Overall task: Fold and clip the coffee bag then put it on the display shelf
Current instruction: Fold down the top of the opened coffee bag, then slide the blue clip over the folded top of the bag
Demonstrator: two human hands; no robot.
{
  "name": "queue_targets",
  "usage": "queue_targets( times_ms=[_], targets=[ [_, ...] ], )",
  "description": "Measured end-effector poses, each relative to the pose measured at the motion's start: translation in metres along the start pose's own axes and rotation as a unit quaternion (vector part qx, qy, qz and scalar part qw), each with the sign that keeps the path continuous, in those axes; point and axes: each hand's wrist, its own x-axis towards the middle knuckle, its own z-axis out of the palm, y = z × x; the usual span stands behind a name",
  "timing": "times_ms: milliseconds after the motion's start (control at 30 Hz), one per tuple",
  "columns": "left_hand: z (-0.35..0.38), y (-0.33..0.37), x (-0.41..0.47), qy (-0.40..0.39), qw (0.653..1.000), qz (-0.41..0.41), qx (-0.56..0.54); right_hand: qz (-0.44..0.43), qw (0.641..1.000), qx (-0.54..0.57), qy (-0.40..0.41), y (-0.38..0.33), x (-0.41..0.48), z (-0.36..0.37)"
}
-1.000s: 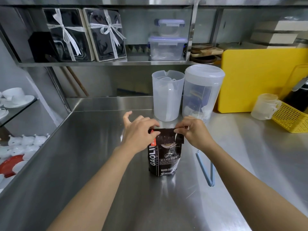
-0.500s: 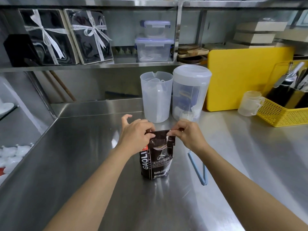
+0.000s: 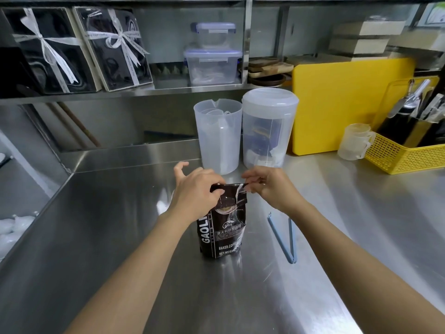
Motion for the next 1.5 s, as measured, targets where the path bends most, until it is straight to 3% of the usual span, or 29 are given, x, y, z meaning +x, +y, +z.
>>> queue_targets(
  times_ms=[267, 667, 767, 867, 967, 1033, 1167, 1233, 1400, 1500],
  targets=[
    [0.003, 0.012, 0.009, 0.006, 1.0, 0.002, 0.014, -0.045, 0.998, -0.037, 0.026, -0.004, 0.004, 0.006],
    [0.009, 0.017, 0.016, -0.02, 1.0, 0.002, 0.023, -0.062, 0.997, 0.026, 0.032, 0.008, 0.004, 0.008],
    [0.009, 0.017, 0.018, -0.025, 1.0, -0.001, 0.018, -0.009, 0.99, 0.099, 0.101, 0.023, -0.002, 0.003],
    [0.008, 0.016, 0.019, -0.027, 0.999, -0.001, 0.023, 0.12, 0.978, 0.019, 0.172, 0.061, -0.013, 0.001],
    [0.01, 0.015, 0.02, -0.026, 0.999, -0.004, 0.028, 0.265, 0.95, -0.109, 0.122, 0.104, -0.035, 0.004],
    [0.011, 0.015, 0.021, -0.02, 0.999, -0.007, 0.026, 0.314, 0.933, -0.16, 0.074, 0.12, -0.05, 0.008],
    [0.013, 0.014, 0.022, -0.011, 1.0, -0.007, 0.028, 0.365, 0.899, -0.235, -0.051, 0.131, -0.068, 0.019],
    [0.013, 0.014, 0.023, -0.007, 1.0, -0.008, 0.027, 0.361, 0.89, -0.268, -0.075, 0.133, -0.073, 0.026],
    [0.013, 0.013, 0.021, -0.002, 0.999, -0.022, 0.029, 0.312, 0.903, -0.293, -0.038, 0.143, -0.079, 0.026],
    [0.013, 0.013, 0.019, -0.003, 0.999, -0.032, 0.023, 0.326, 0.938, -0.111, 0.043, 0.146, -0.078, 0.013]
  ],
)
